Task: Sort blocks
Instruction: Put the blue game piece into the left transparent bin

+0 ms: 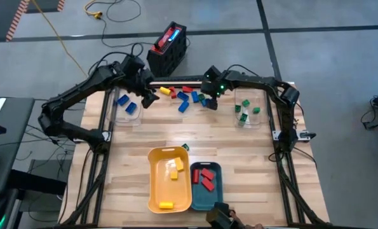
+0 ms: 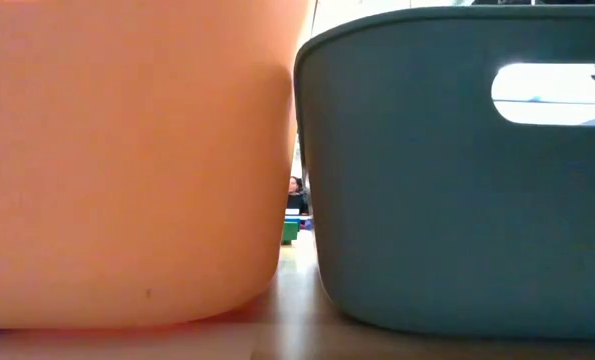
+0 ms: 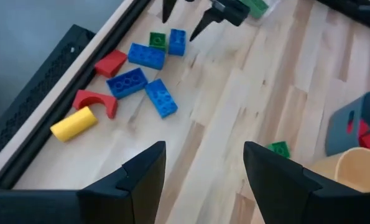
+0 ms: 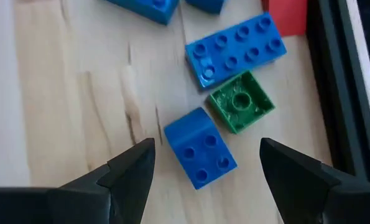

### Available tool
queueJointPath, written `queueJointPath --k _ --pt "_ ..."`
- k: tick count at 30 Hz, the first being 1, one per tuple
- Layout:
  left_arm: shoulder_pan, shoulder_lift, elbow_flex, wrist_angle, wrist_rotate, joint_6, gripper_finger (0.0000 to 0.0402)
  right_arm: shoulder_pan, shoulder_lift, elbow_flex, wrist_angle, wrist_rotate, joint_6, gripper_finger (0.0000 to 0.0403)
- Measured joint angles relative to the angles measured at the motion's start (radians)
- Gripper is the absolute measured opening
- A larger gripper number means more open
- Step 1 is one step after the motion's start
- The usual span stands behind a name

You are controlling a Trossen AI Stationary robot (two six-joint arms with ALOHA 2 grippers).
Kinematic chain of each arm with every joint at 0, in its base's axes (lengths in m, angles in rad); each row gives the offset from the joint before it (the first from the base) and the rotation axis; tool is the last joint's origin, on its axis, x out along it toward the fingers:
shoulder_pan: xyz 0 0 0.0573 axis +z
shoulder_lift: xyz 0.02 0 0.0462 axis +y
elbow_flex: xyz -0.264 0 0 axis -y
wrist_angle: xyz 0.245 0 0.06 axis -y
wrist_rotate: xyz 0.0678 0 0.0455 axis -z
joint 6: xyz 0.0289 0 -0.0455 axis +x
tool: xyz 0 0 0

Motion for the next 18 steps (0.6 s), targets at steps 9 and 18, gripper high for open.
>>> queueJointPath --k 9,18 --pt "-0.021 -0.024 -0.007 -0.002 -0.042 -0.033 0.0209 0.031 -0.012 -0.105 0.123 0.04 -0.019 0.0302" --pt "-0.021 -0.024 -0.007 -0.001 -0.04 -0.036 0.0209 0.07 -0.011 -0.069 0.061 0.081 -0.005 0.0302"
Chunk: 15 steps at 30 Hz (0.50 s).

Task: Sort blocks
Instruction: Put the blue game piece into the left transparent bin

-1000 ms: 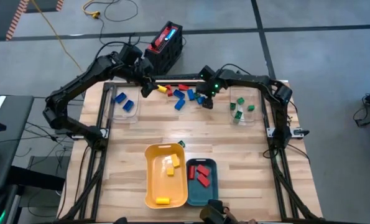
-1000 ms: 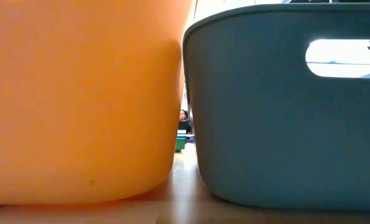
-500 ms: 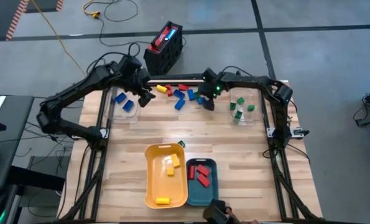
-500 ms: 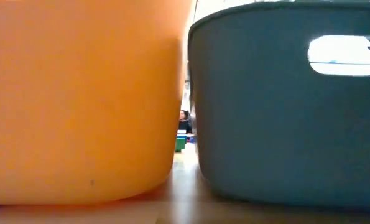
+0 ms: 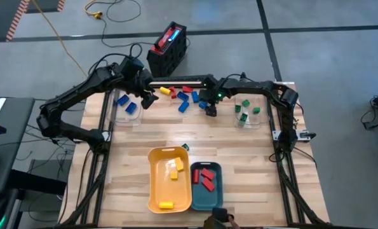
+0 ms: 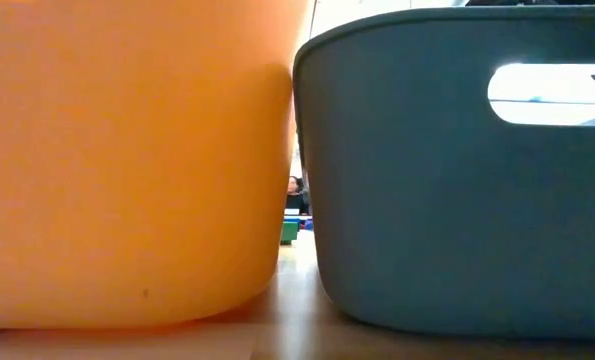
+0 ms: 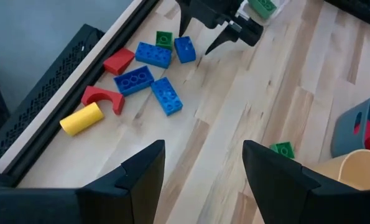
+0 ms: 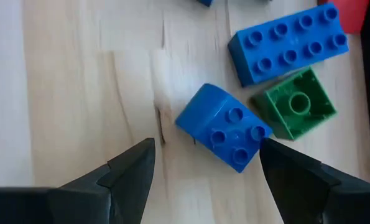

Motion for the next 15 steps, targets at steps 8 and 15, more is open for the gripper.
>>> queueJointPath --k 8,15 --pt "0.0 0.0 0.0 0.001 0.008 -0.005 0.0209 0.01 0.0 0.073 -0.053 0.037 0.103 0.0302" --pt "0.0 0.0 0.0 0.001 0.017 -0.026 0.0209 0.019 0.012 0.081 -0.057 0.038 0.34 0.0302"
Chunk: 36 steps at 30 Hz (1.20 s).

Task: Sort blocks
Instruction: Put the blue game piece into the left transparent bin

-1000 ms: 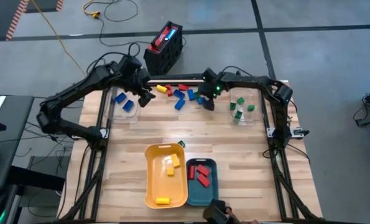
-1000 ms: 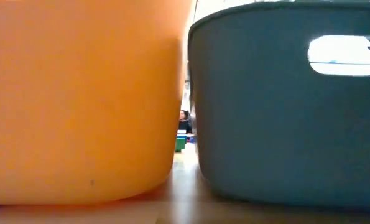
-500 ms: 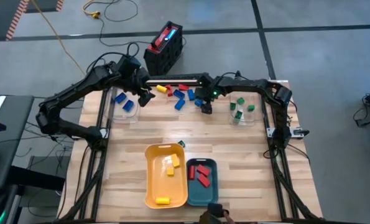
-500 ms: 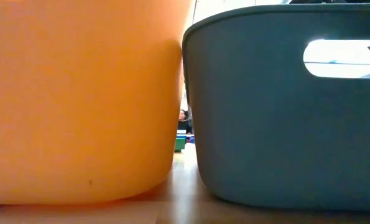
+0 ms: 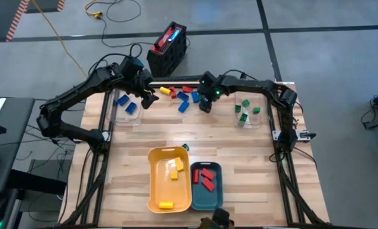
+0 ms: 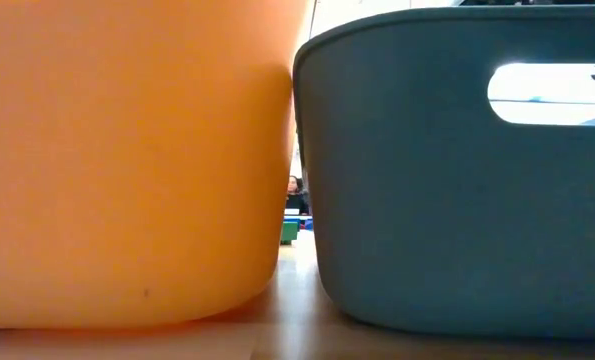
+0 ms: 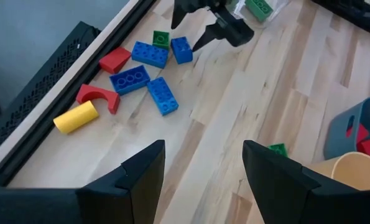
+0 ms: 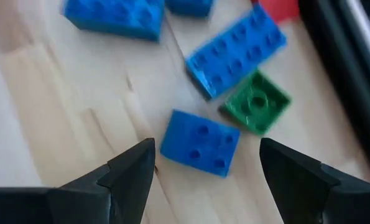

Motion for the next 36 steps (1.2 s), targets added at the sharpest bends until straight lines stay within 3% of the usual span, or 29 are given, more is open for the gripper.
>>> queueJointPath --k 7,12,25,36 --pt "-0.028 0.0 0.0 -0.001 0.007 -0.01 0.0209 0.011 0.0 0.015 -0.019 0.037 0.239 0.0302" --pt "-0.047 0.0 0.0 0.002 0.009 0.007 0.0209 -0.024 0.014 0.054 -0.059 0.049 0.318 0.0302" --pt "-0.053 0.0 0.0 0.011 0.033 -0.005 0.0209 -0.001 0.035 0.06 -0.041 0.039 0.292 0.0317" --pt "-0.059 0.0 0.0 0.003 0.035 -0.025 0.0209 0.013 0.125 0.062 -0.078 0.061 0.27 0.0318"
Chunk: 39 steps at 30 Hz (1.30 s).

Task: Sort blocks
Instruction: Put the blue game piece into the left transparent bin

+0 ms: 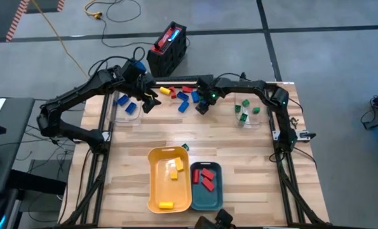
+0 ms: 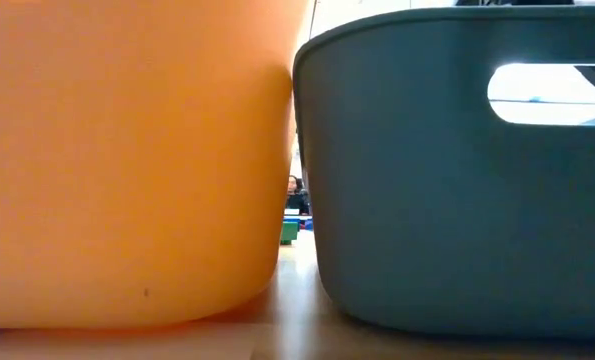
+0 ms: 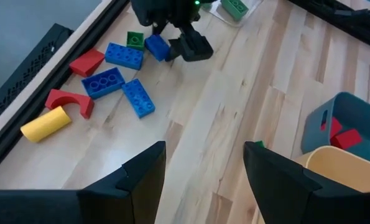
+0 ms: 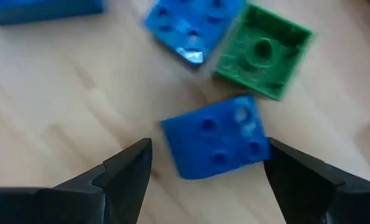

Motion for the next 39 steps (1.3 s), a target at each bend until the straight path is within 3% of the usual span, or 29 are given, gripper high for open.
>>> queueJointPath --k 10,24,30,39 --pt "-0.002 0.0 0.0 -0.015 0.001 0.004 0.0209 0.003 0.002 -0.002 0.019 0.01 -0.012 0.0313" --pt "-0.005 0.0 0.001 -0.048 0.009 0.012 0.0209 0.023 -0.004 -0.001 -0.029 0.011 -0.06 0.0246" --pt "-0.018 -0.006 0.001 -0.085 0.009 0.034 0.0209 0.048 -0.06 -0.006 -0.185 -0.076 -0.082 0.0236" --pt "-0.048 -0.005 0.001 -0.094 0.041 0.107 0.0209 0.134 -0.251 -0.005 -0.178 -0.068 -0.104 0.0236"
